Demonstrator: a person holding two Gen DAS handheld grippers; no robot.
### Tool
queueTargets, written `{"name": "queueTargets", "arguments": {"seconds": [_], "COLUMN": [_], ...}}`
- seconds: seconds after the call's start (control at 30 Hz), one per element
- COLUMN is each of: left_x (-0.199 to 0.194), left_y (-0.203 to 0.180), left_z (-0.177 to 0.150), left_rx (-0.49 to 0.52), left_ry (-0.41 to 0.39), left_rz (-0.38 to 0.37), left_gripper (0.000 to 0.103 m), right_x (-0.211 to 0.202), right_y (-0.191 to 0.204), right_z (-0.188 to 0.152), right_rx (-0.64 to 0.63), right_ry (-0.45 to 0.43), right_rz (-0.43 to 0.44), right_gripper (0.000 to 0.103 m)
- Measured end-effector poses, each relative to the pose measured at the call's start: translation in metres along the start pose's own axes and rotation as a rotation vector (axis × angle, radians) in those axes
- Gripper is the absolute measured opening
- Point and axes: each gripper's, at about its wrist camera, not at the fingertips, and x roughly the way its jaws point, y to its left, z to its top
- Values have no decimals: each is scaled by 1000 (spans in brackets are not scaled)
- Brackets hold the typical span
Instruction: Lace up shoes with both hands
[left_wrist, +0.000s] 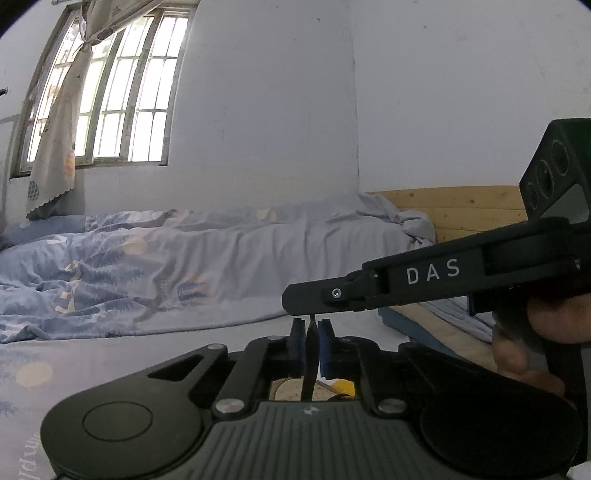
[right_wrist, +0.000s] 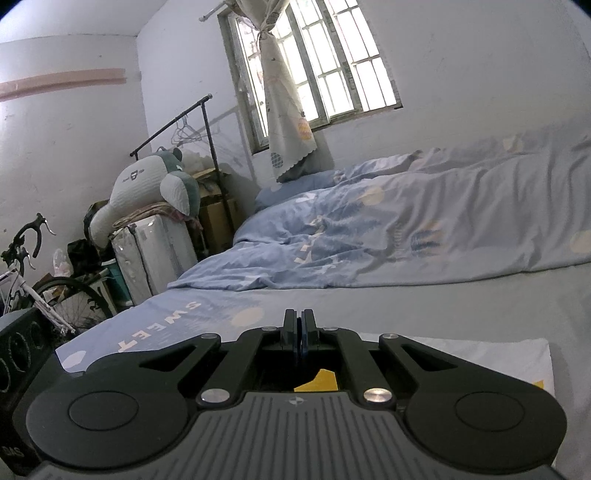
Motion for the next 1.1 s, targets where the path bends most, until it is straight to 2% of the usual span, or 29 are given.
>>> {"name": "queueTargets", "arguments": {"seconds": [0.47, 0.53, 0.6, 0.67, 0.77, 0.9, 0.97, 1.1], "left_x": [-1, -1, -2, -3, -8, -28, -41, -61], "left_y": [3, 5, 9, 16, 37, 76, 87, 98], "left_z": [3, 5, 6, 8, 14, 30, 41, 61], "left_rx": [-3, -14, -23, -39, -86, -156, -115, -70], "left_ry": [1, 0, -3, -9, -32, -105, -156, -231], "left_rz": [-2, 0, 5, 27, 102, 257, 344, 421], "left_gripper": [0, 0, 0, 0, 0, 0, 0, 0], "right_x": [1, -1, -7, -15, -30, -51, -62, -81], "right_y": [1, -1, -4, -9, -17, -26, -29, -32], "right_z": [-1, 0, 3, 5, 9, 11, 9, 1], "right_rx": [15, 35, 59, 91, 131, 169, 190, 229], "right_ry": [-1, -17, -49, -91, -149, -188, -205, -219], "right_rz": [0, -5, -22, -35, -86, -151, -175, -215], "right_gripper": [4, 16, 41, 43, 47, 50, 57, 59]}}
